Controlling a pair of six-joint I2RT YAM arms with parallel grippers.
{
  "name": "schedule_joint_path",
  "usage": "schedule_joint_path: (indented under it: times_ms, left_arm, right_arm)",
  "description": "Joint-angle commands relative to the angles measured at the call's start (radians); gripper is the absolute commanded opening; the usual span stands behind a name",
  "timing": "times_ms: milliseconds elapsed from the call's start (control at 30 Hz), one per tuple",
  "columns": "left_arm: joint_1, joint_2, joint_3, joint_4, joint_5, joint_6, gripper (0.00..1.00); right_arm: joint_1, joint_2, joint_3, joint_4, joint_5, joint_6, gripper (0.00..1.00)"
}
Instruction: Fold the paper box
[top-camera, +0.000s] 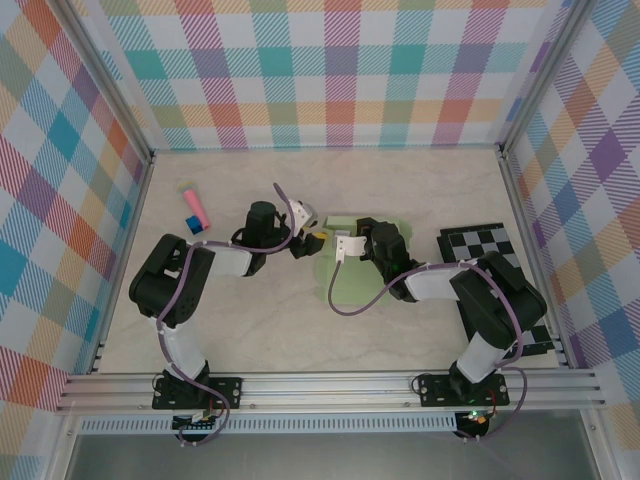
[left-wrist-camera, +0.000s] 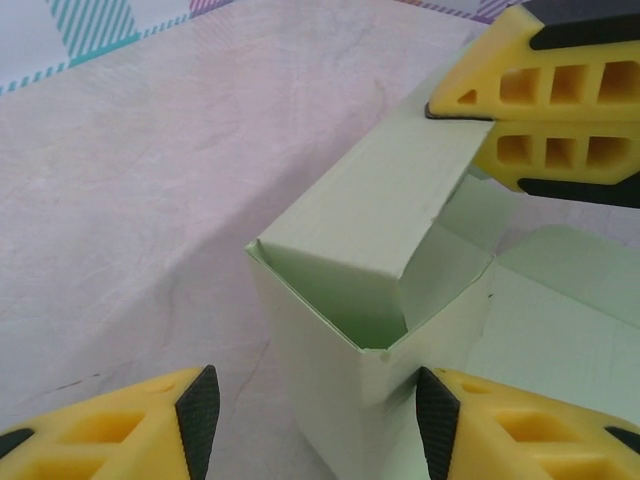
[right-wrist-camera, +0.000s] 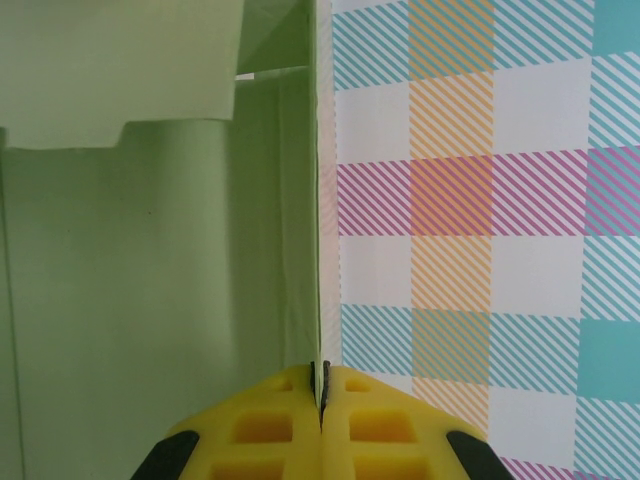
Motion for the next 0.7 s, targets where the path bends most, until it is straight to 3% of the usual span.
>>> schedule_joint_path:
  times_ms: [0, 267, 533, 667]
  left_arm:
    - [-0.027, 0.013, 0.033, -0.051, 0.028, 0.044, 0.56]
    - [-0.088, 0.027, -0.018, 0.06, -0.126, 0.027, 0.55]
    - [-0.144, 0.061, -0.017, 0.152, -0.321, -0.002, 0.47]
    - [-0.157, 0.088, 0.003, 0.184, -0.339, -0.022, 0.44]
  right_arm:
    - [0.007, -0.006, -0.006, 0.02, -0.011, 0.011, 0.0]
    - [0.02, -0.026, -0.009, 0.021, 0.048, 0.037, 0.0]
    - [0.064, -0.023, -0.026, 0.085, 0.107, 0.048, 0.0]
    - [0.077, -0.035, -0.031, 0.072, 0.104, 0.066, 0.0]
